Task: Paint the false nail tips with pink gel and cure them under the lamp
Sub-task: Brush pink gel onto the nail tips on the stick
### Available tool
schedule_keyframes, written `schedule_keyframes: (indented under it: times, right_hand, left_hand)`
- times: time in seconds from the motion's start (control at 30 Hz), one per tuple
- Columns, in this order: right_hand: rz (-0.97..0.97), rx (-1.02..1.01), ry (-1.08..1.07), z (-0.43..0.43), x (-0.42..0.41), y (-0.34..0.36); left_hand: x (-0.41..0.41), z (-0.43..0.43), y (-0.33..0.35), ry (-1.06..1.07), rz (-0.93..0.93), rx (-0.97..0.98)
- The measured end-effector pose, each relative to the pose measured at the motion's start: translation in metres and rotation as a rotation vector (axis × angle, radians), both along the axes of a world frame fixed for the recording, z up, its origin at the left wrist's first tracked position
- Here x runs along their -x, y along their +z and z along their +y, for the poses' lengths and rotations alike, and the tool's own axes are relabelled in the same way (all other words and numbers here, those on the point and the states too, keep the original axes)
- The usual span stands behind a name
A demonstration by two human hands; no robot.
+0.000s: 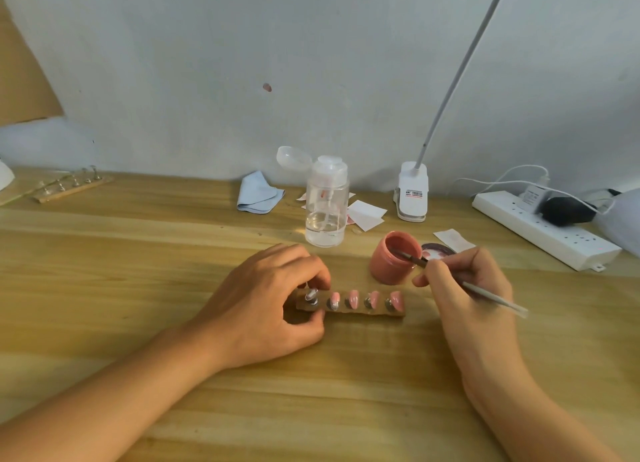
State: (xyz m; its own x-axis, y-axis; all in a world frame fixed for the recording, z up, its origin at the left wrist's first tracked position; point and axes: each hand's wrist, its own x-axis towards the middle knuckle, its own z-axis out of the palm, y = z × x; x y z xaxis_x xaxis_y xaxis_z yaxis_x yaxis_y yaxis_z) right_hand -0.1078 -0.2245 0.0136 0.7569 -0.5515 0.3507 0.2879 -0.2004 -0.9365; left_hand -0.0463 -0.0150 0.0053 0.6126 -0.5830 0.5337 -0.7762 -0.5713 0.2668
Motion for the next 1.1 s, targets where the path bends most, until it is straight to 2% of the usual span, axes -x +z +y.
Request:
schedule_keyframes:
  times: [0.6,0.87,1.1]
  right_hand:
    - [0.050,-0.018,0.018,-0.001,-0.001,-0.002]
    - [-0.007,-0.056,0.047,0.001,0.001,-0.001]
    - [-0.177,-0.042,0.145,0.015,0.021,0.014]
  left_hand:
    - [0.001,0.000,-0.002,-0.012,-0.054,0.005]
    - [0.000,0.000,-0.002,-0.002,-0.016,0.002]
    - [-0.004,0.002,-0.002,0.015,0.071,0.034]
